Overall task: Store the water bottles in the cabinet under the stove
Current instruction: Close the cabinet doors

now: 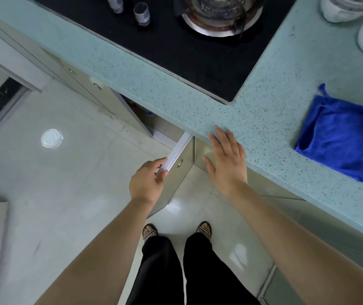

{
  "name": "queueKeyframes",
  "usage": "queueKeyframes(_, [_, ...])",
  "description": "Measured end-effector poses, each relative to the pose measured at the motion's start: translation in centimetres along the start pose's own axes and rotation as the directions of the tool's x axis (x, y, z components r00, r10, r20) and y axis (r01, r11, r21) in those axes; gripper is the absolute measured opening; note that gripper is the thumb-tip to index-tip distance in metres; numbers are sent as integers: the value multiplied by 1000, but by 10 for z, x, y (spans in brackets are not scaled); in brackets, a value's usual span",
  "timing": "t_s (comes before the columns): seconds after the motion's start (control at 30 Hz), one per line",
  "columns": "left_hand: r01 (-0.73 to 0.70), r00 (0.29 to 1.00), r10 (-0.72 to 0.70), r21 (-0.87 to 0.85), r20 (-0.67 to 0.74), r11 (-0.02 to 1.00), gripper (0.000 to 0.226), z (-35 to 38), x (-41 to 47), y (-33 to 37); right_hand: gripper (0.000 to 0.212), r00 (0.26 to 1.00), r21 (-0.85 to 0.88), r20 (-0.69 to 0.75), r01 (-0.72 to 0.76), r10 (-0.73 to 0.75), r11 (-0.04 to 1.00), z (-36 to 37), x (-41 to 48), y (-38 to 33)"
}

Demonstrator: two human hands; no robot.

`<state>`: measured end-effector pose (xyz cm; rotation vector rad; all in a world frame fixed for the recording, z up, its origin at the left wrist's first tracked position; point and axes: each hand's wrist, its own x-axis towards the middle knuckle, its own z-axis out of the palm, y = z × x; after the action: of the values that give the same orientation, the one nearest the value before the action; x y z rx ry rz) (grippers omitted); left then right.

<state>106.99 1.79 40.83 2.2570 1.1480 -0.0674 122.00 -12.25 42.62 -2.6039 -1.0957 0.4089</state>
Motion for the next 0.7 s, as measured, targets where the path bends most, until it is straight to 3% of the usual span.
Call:
queueKeyframes(0.13, [18,997,-20,-24,-70,1000,23,-13,14,-17,48,998,57,-42,50,-48,997,1,14,-14])
queueKeyframes(0.3, [-65,995,64,-9,-80,998,20,-33,53,-37,44,994,63,-78,76,-71,995,5,45,-43])
queueKeyframes(0.57, [-291,957,291,1,-5,957,16,-77,155,-52,52,945,111,-240,-198,220,974,37,74,-86])
queueKeyframes(0.7, [-376,925,374,8,65,927,20,-95,182,-71,48,920,121,-326,-190,220,974,47,92,-113])
